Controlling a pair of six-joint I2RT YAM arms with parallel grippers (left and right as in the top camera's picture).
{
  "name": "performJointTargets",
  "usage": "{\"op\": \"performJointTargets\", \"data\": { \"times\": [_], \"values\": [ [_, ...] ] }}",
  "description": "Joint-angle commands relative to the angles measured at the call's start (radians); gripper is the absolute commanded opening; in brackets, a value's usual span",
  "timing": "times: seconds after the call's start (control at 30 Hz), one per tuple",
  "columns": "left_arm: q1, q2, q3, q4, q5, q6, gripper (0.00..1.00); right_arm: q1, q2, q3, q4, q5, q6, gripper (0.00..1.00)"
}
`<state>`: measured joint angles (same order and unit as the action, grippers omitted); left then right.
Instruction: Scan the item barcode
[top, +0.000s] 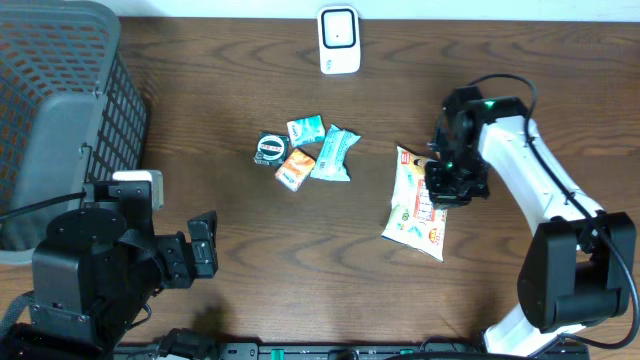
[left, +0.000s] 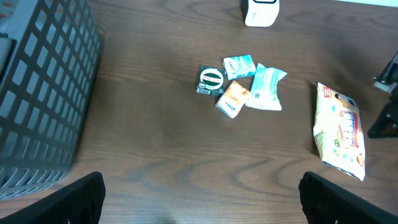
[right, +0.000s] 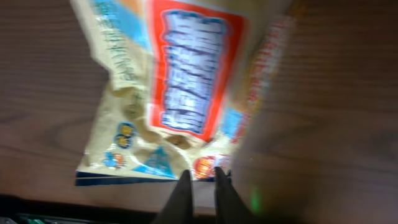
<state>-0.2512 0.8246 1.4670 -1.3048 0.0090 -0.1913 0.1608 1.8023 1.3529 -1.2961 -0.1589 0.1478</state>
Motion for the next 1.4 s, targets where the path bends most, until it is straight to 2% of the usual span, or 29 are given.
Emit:
{"op": "performJointTargets", "data": {
  "times": [0.0, 0.2, 0.27, 0.73, 1.13, 1.27, 1.37],
  "values": [
    [0.003, 0.004, 0.009, -0.001, -0.002, -0.013, 0.98, -0.037, 0.001, 0.013, -0.011, 0.035, -0.033, 0.11],
    [0.003, 0.004, 0.009, -0.001, -0.002, -0.013, 0.98, -0.037, 0.001, 0.002, -0.006, 0.034, -0.021, 0.06],
    [0.003, 0.004, 0.009, -0.001, -0.002, -0.013, 0.98, -0.034, 0.001, -0.016, 0.006, 0.034, -0.022, 0.09],
    [0.003, 0.004, 0.009, -0.001, -0.002, -0.013, 0.98, 0.01, 0.002, -0.19, 0.351, -0.051, 0.0, 0.08],
    [0.003, 0.004, 0.009, -0.001, -0.002, -0.013, 0.98, 0.189, 0.096, -0.19, 0.454, -0.085, 0.0, 0.09],
    [0.003, 0.004, 0.009, -0.001, -0.002, -0.013, 0.97, 0.22, 0.113, -0.177, 0.491, -0.072, -0.023, 0.01],
    [0.003, 0.004, 0.009, -0.001, -0.002, -0.013, 0.98, 0.21, 0.112, -0.109, 0.43, -0.065, -0.024, 0.01]
  ]
}}
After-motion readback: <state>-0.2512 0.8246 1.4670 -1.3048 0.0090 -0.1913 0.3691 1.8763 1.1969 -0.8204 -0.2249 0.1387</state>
